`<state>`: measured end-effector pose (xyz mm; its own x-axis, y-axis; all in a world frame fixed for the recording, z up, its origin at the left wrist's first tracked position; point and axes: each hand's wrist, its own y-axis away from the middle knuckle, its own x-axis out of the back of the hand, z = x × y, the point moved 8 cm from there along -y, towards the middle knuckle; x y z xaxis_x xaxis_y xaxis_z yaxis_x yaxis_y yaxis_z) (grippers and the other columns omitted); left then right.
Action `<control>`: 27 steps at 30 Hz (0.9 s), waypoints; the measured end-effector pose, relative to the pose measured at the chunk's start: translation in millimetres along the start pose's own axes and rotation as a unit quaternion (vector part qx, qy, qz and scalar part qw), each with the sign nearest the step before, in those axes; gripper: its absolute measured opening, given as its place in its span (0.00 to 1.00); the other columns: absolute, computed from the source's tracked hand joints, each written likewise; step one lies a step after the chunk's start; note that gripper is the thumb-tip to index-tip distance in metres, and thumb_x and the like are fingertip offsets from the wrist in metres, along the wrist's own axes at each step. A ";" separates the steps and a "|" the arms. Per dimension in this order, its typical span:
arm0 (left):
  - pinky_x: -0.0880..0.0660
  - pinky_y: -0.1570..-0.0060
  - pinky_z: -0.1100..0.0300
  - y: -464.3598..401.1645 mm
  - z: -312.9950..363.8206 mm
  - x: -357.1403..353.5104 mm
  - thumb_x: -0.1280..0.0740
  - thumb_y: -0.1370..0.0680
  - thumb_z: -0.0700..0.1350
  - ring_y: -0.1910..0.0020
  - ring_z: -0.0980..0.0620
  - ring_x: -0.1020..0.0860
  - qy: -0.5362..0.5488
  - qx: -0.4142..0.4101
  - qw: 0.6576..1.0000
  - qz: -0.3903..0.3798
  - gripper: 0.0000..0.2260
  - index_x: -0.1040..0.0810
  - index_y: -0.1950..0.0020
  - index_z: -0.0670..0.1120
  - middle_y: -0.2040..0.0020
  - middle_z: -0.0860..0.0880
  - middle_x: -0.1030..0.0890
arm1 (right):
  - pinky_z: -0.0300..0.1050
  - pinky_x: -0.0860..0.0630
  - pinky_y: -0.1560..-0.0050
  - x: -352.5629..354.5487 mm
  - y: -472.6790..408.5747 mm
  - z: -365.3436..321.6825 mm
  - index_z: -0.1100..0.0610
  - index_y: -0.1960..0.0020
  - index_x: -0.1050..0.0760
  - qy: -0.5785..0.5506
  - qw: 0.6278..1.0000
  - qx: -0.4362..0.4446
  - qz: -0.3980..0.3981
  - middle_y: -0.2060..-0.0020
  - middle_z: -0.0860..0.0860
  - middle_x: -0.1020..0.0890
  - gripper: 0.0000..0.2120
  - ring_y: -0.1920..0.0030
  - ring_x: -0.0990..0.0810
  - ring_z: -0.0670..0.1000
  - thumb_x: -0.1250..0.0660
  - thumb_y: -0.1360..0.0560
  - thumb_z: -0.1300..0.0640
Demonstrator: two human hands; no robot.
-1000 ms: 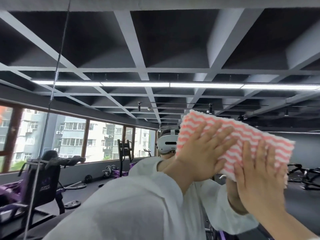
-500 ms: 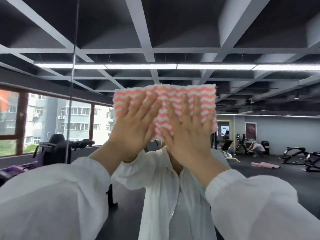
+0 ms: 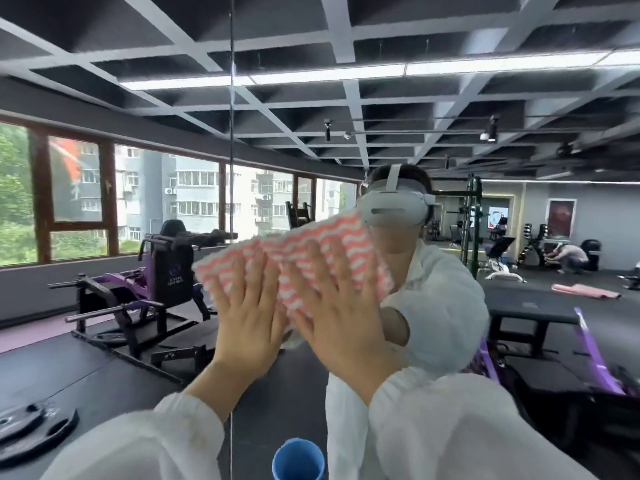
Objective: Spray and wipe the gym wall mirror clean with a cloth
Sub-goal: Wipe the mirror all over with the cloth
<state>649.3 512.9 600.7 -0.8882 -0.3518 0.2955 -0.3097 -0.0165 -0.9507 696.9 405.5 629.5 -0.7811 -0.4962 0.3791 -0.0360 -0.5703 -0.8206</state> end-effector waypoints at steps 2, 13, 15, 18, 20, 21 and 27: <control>0.55 0.34 0.32 22.7 2.3 -8.6 0.61 0.18 0.56 0.24 0.44 0.59 0.011 0.025 0.999 -0.021 0.25 0.62 0.23 0.49 0.23 0.51 0.62 | 0.68 0.66 0.30 -9.4 14.5 -5.5 0.46 0.22 0.55 0.011 0.999 0.024 -0.024 0.23 0.54 0.55 0.29 0.24 0.58 0.61 0.60 0.22 0.41; 0.53 0.34 0.32 -48.2 139.3 -5.8 0.60 0.18 0.58 0.26 0.37 0.51 0.018 -0.063 0.997 -0.033 0.27 0.46 0.24 0.45 0.26 0.41 0.44 | 0.65 0.60 0.28 18.2 69.3 125.6 0.51 0.23 0.52 0.020 0.998 -0.046 0.025 0.24 0.51 0.49 0.29 0.24 0.54 0.58 0.52 0.21 0.45; 0.56 0.33 0.33 -69.9 174.1 -4.6 0.60 0.19 0.59 0.24 0.40 0.55 0.014 -0.094 0.995 -0.021 0.26 0.50 0.23 0.49 0.25 0.43 0.46 | 0.65 0.57 0.28 27.9 79.2 163.1 0.51 0.23 0.53 0.021 0.996 -0.075 0.047 0.24 0.52 0.48 0.30 0.24 0.51 0.58 0.50 0.22 0.45; 0.58 0.34 0.33 -96.3 231.8 -4.8 0.61 0.19 0.59 0.26 0.39 0.48 0.003 -0.115 0.993 -0.014 0.26 0.48 0.24 0.49 0.25 0.45 0.46 | 0.66 0.55 0.28 34.2 102.5 220.3 0.50 0.22 0.61 0.036 0.991 -0.110 0.060 0.24 0.53 0.50 0.32 0.24 0.51 0.59 0.50 0.21 0.46; 0.59 0.34 0.32 -102.6 270.3 -6.2 0.58 0.20 0.59 0.27 0.38 0.47 0.000 -0.138 0.990 -0.012 0.25 0.48 0.25 0.50 0.25 0.45 0.46 | 0.67 0.55 0.28 33.9 124.4 251.5 0.50 0.23 0.63 0.040 0.987 -0.143 0.057 0.23 0.53 0.55 0.30 0.24 0.53 0.59 0.54 0.19 0.45; 0.58 0.34 0.32 -101.8 287.3 -7.7 0.56 0.21 0.60 0.26 0.38 0.48 0.001 -0.153 0.988 -0.013 0.26 0.48 0.25 0.50 0.24 0.46 0.47 | 0.67 0.55 0.28 33.4 136.6 262.7 0.50 0.23 0.63 0.040 0.985 -0.160 0.056 0.23 0.53 0.58 0.28 0.24 0.54 0.58 0.56 0.18 0.45; 0.60 0.33 0.32 -59.0 376.5 -29.3 0.53 0.24 0.61 0.26 0.39 0.48 -0.010 -0.265 0.964 -0.038 0.28 0.46 0.25 0.53 0.24 0.47 0.47 | 0.68 0.55 0.30 15.3 235.6 295.4 0.52 0.22 0.61 0.045 0.972 -0.229 0.008 0.23 0.58 0.58 0.28 0.24 0.58 0.61 0.60 0.19 0.44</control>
<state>821.4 171.8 612.6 -0.8508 -0.3867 0.3558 -0.5084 0.4345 -0.7434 860.6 70.1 568.3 -0.8350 -0.4310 0.3420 -0.2802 -0.2020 -0.9385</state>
